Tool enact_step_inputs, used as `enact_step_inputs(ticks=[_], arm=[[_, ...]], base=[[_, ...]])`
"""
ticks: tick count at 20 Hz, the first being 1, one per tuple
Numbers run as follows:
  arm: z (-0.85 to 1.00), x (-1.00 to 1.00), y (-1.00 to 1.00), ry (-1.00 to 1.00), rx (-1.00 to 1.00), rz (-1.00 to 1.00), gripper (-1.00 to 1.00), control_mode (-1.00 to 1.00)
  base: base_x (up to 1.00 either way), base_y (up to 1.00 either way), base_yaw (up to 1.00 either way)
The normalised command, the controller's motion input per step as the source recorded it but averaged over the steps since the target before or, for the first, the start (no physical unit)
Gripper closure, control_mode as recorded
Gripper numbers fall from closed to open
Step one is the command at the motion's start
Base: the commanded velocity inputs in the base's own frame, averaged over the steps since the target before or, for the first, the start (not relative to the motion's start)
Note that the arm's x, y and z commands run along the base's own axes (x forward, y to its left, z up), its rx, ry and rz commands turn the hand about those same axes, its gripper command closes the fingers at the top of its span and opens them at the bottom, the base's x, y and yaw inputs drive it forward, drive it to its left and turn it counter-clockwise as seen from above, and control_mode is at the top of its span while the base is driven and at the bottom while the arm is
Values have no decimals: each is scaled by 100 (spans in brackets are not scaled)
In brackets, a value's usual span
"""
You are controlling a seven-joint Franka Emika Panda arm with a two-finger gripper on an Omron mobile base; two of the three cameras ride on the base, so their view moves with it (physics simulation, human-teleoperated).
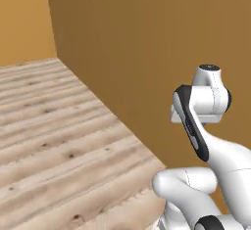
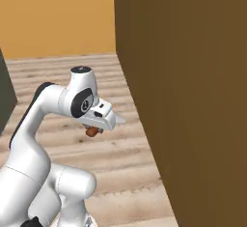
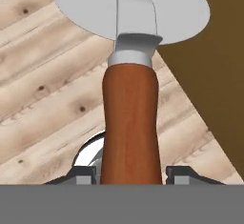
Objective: Take the pizza cutter from the drawer on the right and place it on the dining counter for cutting.
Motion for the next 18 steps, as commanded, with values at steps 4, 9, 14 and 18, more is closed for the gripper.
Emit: enact_step_inputs(ticks=[4,9,14,18], arm=[[0,0,0,0,0,0,100,100],[0,0,0,0,0,0,100,100],[0,0,0,0,0,0,100,100],[0,0,0,0,0,0,100,100]], base=[[0,1,99],[7,0,96],[47,-37,71],[83,-97,42]])
